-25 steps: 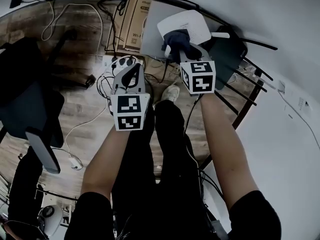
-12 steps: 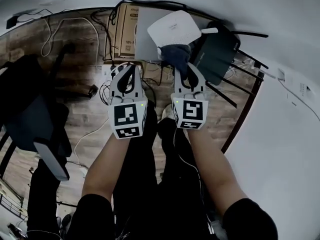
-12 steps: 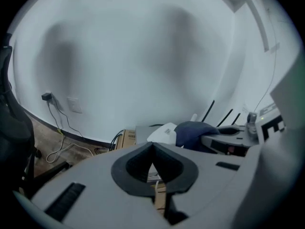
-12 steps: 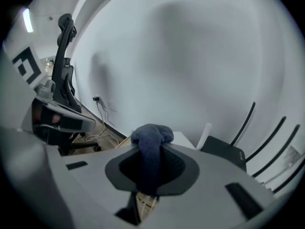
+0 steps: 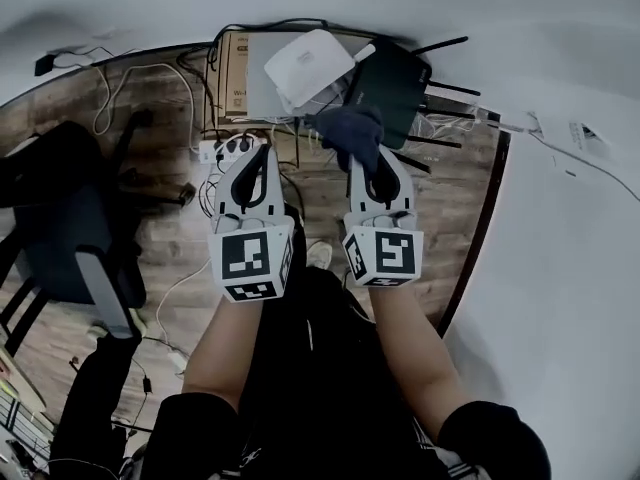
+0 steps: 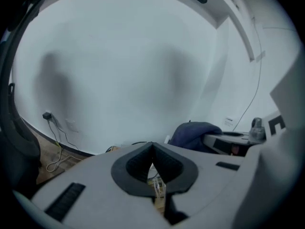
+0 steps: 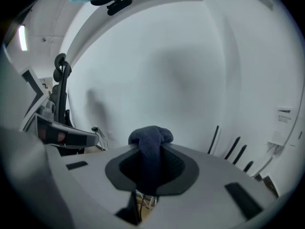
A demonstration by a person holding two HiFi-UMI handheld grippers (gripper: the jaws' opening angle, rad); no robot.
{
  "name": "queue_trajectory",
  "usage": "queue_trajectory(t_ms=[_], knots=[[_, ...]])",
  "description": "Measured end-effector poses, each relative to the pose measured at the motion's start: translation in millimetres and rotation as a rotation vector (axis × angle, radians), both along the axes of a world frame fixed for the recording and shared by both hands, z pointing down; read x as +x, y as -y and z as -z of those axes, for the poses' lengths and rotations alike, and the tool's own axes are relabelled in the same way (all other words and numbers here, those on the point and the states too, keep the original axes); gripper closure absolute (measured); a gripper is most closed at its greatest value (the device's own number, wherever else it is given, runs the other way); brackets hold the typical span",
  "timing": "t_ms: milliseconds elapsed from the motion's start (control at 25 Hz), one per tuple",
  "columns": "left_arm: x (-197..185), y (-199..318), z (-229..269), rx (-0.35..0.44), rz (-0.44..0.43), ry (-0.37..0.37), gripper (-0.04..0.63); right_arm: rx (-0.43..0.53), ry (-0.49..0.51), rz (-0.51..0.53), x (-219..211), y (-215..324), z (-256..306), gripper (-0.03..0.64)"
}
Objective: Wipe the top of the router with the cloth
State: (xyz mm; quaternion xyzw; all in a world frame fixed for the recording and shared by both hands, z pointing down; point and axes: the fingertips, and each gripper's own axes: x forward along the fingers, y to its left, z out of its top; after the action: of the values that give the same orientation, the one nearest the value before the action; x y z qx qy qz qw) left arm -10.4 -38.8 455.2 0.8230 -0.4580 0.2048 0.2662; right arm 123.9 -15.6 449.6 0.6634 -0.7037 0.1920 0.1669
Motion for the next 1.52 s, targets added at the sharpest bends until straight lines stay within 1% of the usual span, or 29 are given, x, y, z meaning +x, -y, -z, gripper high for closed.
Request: queue_trajectory(t_ms=[200,320,400,600,760,920,1000,1080,1120,1200,1320,1520], knots=[[17,-44,108,0.074,-0.043,-0.004,0.601,0.133,0.020,-0.085,35,-55,113,0.577],[19,-74,175,0.121,-0.049,0.006,0.601,0.212,0.018,-0.146,63,-97,187,0.577],[18,-96,221,0.156,-0.061,0.002,0.601,0.268,0.012,-0.168,77,-124,236,0.577],[9,-142,346,0.325,-0.068,-0.036,0.601,0.499,-0.032,-0.172,99,-176,362,0.577],[8,-200,406,0.408,-0.089,-0.010,0.601,0.572,-0.050,-0.186,107,-238,427,0.577],[18,-242,443,0.458,-0.132,-0.011,0.601,0.617,-0.053,-0.158,97,-278,466,0.577],[24,-262,455,0.482,-0.147,-0.006,0.601,0.624,-0.046,-0.149,95,-295,474,0.577],[29,-274,465,0.494,-0.155,-0.021,0.601,0.635,-0.037,-0.147,95,-306,478,0.577],[31,-278,468,0.497,-0.158,-0.028,0.601,0.638,-0.034,-0.146,95,-309,478,0.577],[34,-285,466,0.500,-0.164,-0.017,0.601,0.633,-0.025,-0.141,95,-316,475,0.577],[34,-295,461,0.486,-0.163,-0.017,0.601,0.629,-0.008,-0.138,96,-326,472,0.577],[34,-307,456,0.481,-0.160,-0.014,0.601,0.641,-0.013,-0.140,95,-343,471,0.577]])
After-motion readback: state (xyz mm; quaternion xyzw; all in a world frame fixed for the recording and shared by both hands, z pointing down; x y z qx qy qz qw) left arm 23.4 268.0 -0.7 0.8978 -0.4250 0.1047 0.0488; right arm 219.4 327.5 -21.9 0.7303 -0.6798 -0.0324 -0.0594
